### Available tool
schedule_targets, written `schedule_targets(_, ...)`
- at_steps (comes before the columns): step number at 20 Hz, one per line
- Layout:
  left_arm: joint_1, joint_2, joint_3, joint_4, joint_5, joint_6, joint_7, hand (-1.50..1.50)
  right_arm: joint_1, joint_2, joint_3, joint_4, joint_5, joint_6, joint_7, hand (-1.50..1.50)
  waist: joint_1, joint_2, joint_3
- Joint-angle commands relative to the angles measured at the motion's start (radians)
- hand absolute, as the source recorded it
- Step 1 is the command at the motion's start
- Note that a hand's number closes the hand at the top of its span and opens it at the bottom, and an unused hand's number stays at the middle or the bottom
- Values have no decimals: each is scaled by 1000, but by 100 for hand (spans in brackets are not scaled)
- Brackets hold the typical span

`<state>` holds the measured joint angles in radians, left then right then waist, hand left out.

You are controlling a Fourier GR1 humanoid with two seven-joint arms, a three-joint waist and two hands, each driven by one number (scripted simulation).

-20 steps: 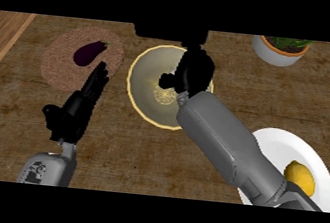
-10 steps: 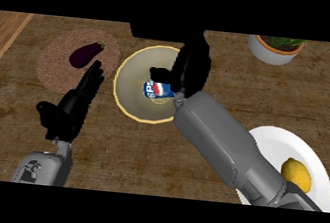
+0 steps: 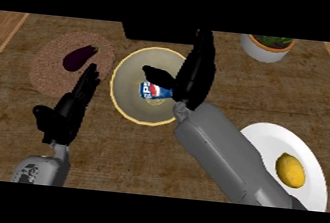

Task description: Pick the can from the plate and place it in the bowl

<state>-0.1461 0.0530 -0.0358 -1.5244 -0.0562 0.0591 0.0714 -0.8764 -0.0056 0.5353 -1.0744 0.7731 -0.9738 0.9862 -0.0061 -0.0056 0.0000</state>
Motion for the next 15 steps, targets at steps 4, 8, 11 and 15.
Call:
schedule_targets(4,45,12,-7,-45,-19,4,9,0,269,5,89,-324,99,-85,59,-150,-4,-1,0)
schedule_targets(8,7,-6,-1,-26,-8,9,31,0,415,-21,100,-494,67,-19,-32,-150,-2,3,0)
schedule_targets(11,-16,-18,-8,-39,-13,18,64,0,468,-15,121,-556,76,32,-58,-150,0,3,0)
schedule_targets(15,-7,4,5,-50,-9,-9,56,0,557,-45,87,-611,38,74,-133,-150,3,4,0)
